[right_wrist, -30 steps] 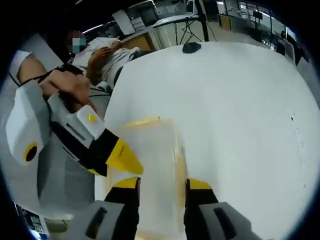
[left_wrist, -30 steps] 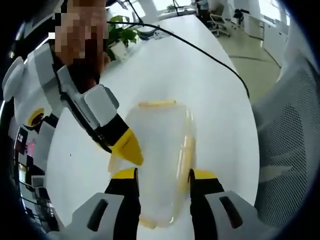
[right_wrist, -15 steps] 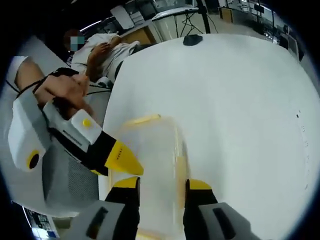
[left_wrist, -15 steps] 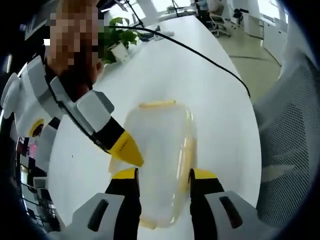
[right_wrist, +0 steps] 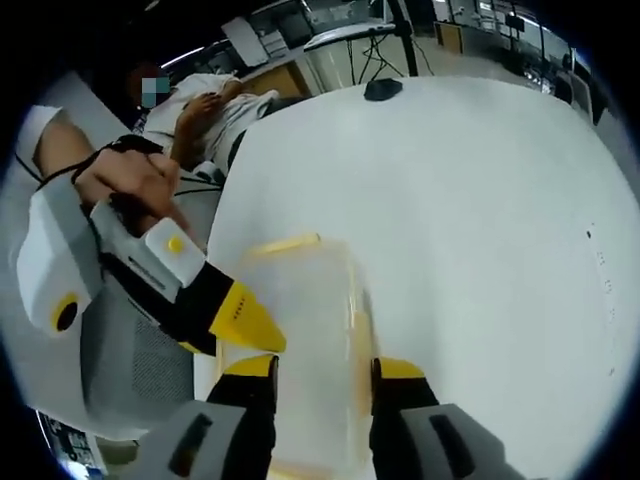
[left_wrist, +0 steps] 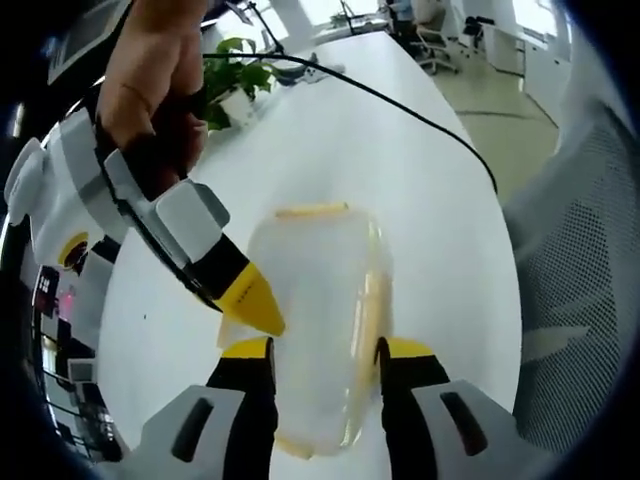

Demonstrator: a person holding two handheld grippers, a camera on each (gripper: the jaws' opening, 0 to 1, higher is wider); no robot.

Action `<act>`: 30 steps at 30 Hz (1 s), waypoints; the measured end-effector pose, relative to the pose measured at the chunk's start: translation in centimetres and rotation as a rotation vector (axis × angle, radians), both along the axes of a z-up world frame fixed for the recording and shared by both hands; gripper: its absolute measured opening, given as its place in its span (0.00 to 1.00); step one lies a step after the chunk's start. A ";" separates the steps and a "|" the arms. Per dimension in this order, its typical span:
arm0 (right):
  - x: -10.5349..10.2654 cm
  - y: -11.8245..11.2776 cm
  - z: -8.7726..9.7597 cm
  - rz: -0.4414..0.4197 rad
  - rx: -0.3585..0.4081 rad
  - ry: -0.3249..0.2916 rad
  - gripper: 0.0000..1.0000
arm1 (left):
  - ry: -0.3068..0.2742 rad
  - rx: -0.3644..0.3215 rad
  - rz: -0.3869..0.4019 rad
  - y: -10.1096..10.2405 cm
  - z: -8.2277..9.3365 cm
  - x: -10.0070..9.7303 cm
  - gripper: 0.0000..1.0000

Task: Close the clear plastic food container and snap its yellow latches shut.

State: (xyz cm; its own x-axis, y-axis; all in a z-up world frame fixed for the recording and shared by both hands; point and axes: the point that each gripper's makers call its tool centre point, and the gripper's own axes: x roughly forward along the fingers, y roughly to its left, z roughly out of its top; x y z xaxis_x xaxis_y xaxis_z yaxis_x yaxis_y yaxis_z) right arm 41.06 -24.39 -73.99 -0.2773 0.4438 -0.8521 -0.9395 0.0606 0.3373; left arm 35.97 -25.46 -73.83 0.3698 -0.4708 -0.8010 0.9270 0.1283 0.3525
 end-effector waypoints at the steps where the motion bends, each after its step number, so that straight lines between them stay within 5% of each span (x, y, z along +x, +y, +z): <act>1: 0.0 0.1 0.1 0.001 0.003 -0.007 0.35 | -0.007 0.003 -0.010 0.0 0.0 0.0 0.38; 21: 0.2 0.2 1.4 0.030 -0.001 -0.139 0.47 | 0.078 -0.039 -0.011 -0.1 1.6 -0.2 0.42; 30: -0.4 -0.3 2.1 0.053 0.003 -0.197 0.53 | 0.132 -0.004 -0.022 1.3 1.6 0.2 0.47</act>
State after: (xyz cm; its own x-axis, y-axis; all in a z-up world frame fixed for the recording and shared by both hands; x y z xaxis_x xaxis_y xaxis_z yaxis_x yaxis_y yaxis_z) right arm 40.64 -24.66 -71.85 -0.1286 0.4357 -0.8909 -0.9891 0.0090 0.1472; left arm 36.14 -24.19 -72.23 0.2513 -0.4808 -0.8401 0.9678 0.1090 0.2271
